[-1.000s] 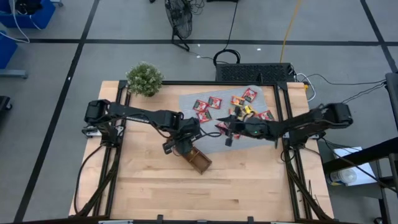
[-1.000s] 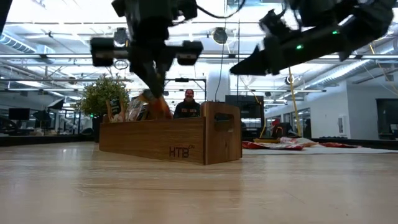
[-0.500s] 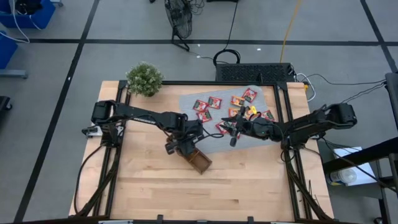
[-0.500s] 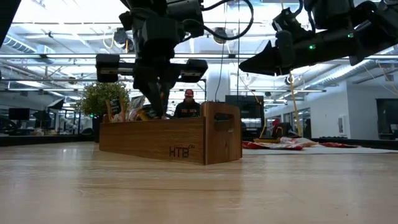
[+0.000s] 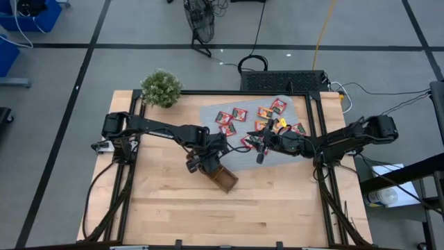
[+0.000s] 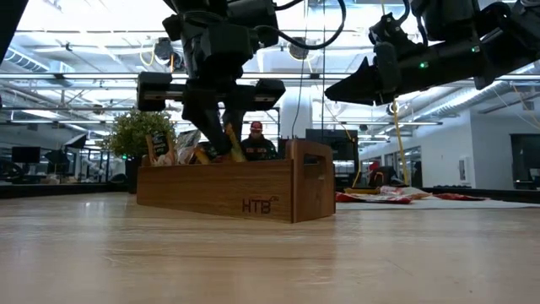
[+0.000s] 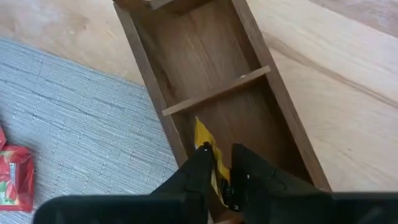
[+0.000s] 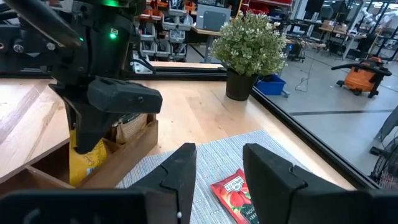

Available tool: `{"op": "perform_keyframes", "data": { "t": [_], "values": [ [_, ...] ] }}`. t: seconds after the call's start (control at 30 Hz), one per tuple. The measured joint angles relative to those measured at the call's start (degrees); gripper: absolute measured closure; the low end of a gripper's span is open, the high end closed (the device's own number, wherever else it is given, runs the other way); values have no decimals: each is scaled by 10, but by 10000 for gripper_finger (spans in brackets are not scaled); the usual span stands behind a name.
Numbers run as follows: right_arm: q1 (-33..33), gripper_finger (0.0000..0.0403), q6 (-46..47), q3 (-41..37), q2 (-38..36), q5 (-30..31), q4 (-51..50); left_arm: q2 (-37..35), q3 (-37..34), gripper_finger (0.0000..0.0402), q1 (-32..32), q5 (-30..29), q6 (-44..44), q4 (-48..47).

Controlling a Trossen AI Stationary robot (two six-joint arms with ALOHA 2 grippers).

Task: Pick & Place Tea
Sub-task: Put the yellow tea bag into the middle section of the wooden organizer

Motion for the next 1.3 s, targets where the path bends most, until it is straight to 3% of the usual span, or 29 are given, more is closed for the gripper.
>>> {"op": "perform_keyframes", "data": {
  "t": [0.2,0.47,0.83,1.1,1.17,1.3],
  "values": [
    [0,284,0,0,0,0,0,-1,0,320,-5,-43,-5,0],
    [0,284,0,0,0,0,-2,-1,24,336,-12,-90,-2,-6],
    [0,284,1,0,0,0,-7,-1,33,364,-15,-100,-18,-9],
    [0,284,1,0,0,0,-7,-1,33,394,-15,-119,-85,-21],
    [0,284,1,0,0,0,-7,-1,33,384,-15,-133,-115,-25],
    [0,284,1,0,0,0,-7,-1,33,323,-14,-142,-147,-41]
  ]
}}
